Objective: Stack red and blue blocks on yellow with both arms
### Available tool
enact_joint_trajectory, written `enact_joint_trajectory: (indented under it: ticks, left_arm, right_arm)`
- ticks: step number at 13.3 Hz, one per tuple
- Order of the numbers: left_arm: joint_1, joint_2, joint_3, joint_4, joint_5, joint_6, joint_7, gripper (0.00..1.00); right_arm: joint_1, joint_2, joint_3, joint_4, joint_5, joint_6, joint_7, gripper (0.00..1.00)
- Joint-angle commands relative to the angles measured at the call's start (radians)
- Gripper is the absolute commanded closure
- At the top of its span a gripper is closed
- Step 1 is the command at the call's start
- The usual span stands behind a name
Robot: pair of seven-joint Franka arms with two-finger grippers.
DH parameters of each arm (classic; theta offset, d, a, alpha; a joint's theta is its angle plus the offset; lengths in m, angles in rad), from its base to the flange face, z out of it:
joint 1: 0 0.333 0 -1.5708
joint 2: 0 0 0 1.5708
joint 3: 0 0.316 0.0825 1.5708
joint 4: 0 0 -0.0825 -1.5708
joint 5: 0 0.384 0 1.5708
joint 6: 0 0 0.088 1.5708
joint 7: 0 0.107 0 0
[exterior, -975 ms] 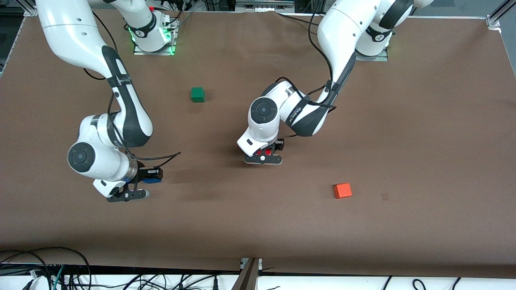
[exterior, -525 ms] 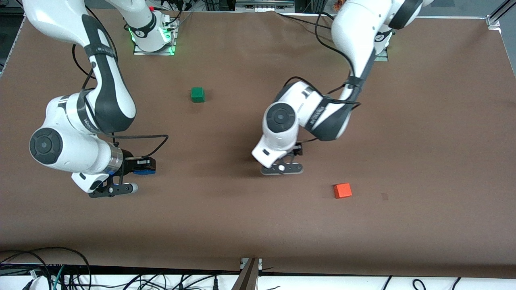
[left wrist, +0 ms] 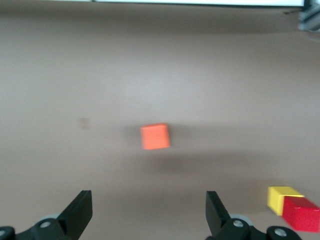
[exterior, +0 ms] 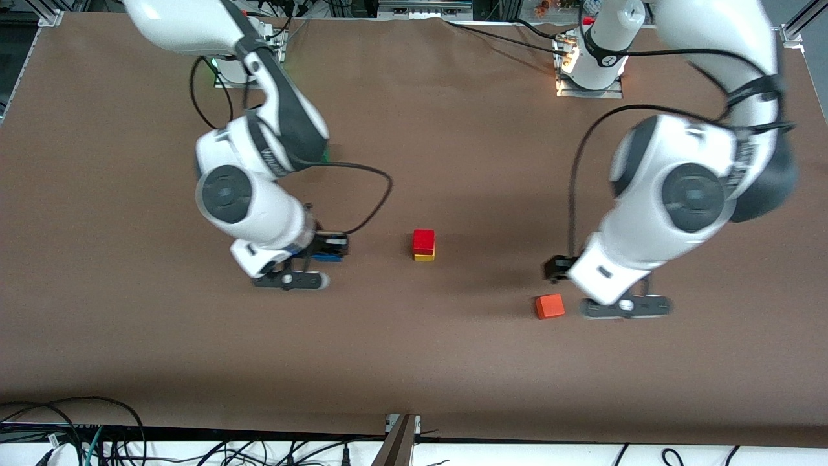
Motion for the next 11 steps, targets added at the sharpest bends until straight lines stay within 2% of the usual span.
enact_joint_trajectory:
  ticks: [1,4,5,7,11]
  left_arm:
    - [0.115,-0.065,-0.019,-0.022,0.0,-0.062,0.127,0.0]
    - [0.201,-0.122,-0.022,-0.022,-0.003,-0.115,0.139,0.0]
    - [0.205,-0.135,-0.017,-0.024,-0.017,-0.141,0.139,0.0]
    - [0.233,-0.14,-0.016,-0.024,-0.025,-0.169,0.139,0.0]
    - [0.326,-0.145,-0.02,-0.025,-0.13,-0.221,0.141,0.0]
  right_arm:
    - [0.087,0.07,-0.009,0.068,0.002,0.063,0.135,0.6]
    - [0.172,0.124,-0.017,0.068,-0.016,0.148,0.237,0.59]
    - [0.187,0.138,-0.015,0.07,-0.036,0.162,0.252,0.55]
    - [0.22,0.156,-0.017,0.07,-0.065,0.191,0.284,0.53]
    - [0.249,0.179,-0.017,0.068,-0.102,0.209,0.301,0.48]
